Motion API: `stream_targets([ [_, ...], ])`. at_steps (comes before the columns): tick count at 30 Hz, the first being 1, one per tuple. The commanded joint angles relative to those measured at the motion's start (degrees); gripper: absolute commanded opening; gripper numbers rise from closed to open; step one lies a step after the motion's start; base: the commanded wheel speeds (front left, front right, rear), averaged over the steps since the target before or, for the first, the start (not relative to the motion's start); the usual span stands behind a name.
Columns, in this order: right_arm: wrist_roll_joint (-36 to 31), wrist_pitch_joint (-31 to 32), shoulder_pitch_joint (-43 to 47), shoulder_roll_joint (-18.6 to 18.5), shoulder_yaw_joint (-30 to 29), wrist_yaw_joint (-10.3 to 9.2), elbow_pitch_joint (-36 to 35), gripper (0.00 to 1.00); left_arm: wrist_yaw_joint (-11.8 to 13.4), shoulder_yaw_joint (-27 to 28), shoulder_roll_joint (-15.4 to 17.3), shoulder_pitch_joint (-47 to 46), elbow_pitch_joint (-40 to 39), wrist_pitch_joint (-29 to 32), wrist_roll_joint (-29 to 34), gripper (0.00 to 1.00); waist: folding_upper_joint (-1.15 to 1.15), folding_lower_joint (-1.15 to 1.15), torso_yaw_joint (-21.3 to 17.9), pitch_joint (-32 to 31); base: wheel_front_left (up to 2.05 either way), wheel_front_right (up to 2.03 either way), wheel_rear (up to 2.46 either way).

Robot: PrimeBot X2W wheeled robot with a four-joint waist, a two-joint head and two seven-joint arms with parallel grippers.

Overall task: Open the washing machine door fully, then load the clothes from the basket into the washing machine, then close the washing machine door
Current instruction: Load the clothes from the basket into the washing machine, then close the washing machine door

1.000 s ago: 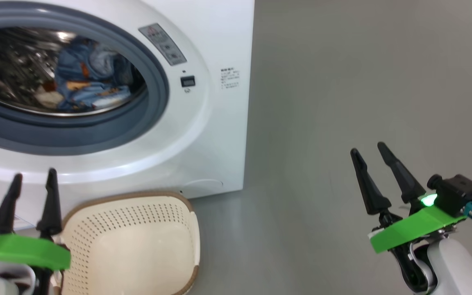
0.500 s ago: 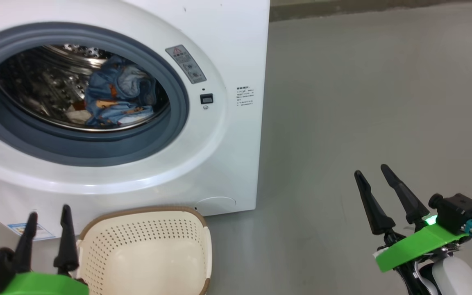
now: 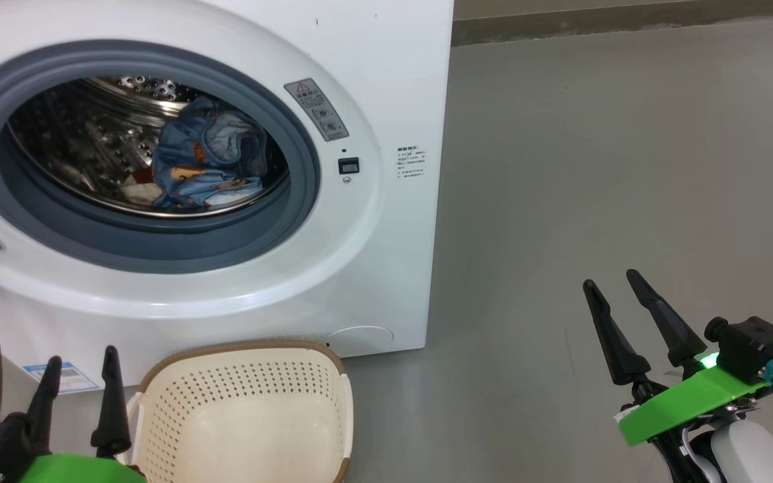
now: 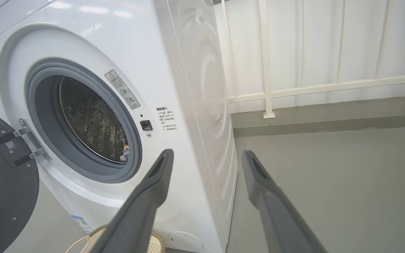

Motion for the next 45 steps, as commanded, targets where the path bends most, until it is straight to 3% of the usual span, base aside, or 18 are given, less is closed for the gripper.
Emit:
stream_targets([
  [1, 0.21, -0.69, 0.09, -0.81, 1.08, 0.09, -1.47, 1.00, -0.18, 2.64, 1.19, -1.08, -0.87, -0.37, 0.53, 1.00, 0.00, 0.00, -0.01, -0.01, 0.00, 0.00, 0.00],
  [14, 0.11, -0.69, -0.02, -0.40, 1.00, 0.09, -1.50, 1.00, -2.35, 3.61, -0.14, -1.62, 0.21, -0.37, 1.93, 1.00, 0.00, 0.00, -0.05, 0.01, 0.00, 0.00, 0.00],
  [45, 0.39, -0.69, -0.39, -0.26, 0.92, 0.09, -1.02, 1.00, -4.48, 6.75, -2.45, -1.62, 0.15, -0.37, 3.46, 1.00, 0.00, 0.00, 0.01, 0.34, -0.27, 0.27, 0.00],
])
